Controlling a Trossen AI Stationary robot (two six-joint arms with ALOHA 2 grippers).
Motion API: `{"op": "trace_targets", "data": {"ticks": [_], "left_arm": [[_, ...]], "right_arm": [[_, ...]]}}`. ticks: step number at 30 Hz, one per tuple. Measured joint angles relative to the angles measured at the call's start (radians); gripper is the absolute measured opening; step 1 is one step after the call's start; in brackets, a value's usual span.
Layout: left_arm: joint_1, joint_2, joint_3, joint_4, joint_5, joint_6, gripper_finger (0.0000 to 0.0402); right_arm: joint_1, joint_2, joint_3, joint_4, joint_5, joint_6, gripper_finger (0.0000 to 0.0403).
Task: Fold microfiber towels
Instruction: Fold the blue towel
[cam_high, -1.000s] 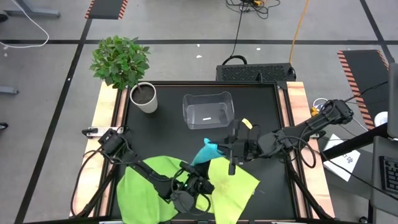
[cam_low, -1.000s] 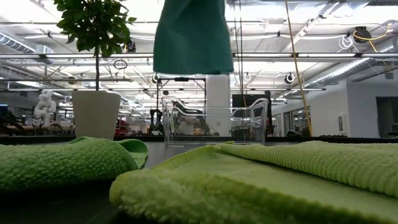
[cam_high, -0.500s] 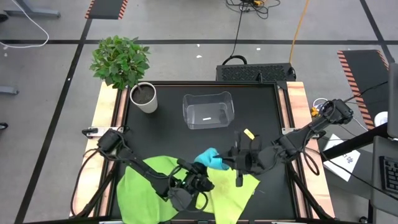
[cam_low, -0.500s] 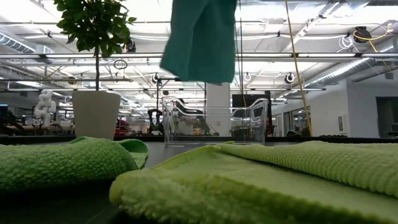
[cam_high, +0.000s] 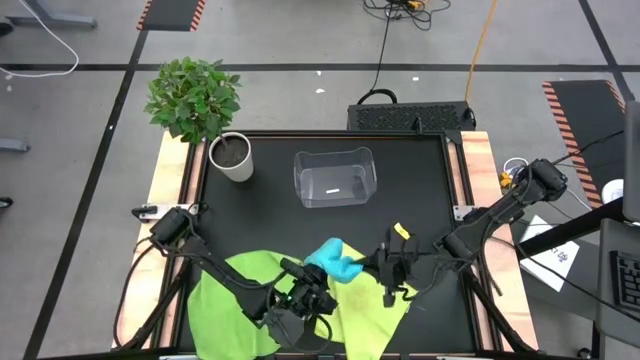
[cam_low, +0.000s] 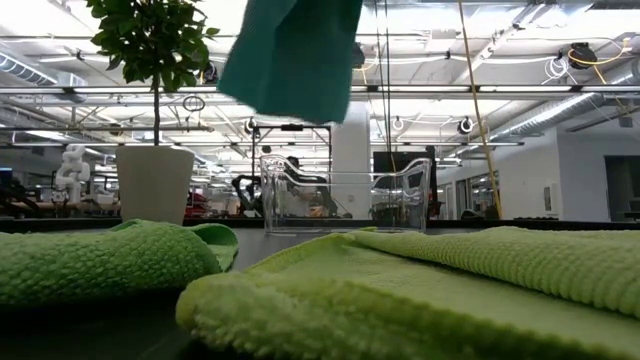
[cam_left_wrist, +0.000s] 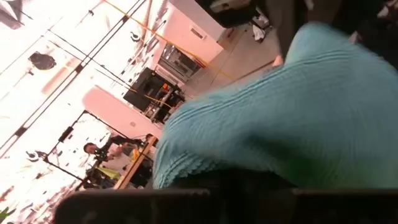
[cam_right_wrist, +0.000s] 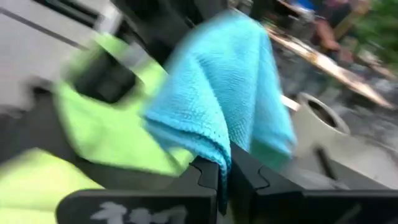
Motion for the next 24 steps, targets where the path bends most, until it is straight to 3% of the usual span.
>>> {"op": "trace_targets", "data": {"ticks": [5, 11, 18, 24], "left_arm": [[0.041, -0.034, -0.062, -0.096, 0.044, -0.134, 0.0019], [0.151, -0.196, -0.269, -0.257, 0.352, -0.438, 0.0006], [0.223, -0.323, -0.509, -0.133, 0.585, -0.547, 0.0015], [0.219, -0.325, -0.603, -0.043, 0.77, -0.633, 0.0026]], "right_arm": [[-0.013, -0.008, -0.114, 0.09, 0.119, -0.002, 0.0004], [-0.044, -0.043, -0.157, 0.089, 0.17, 0.001, 0.0004], [-0.058, -0.08, -0.247, 0.045, 0.2, 0.097, 0.0004], [-0.058, -0.079, -0.343, 0.074, 0.198, 0.24, 0.0004]]}}
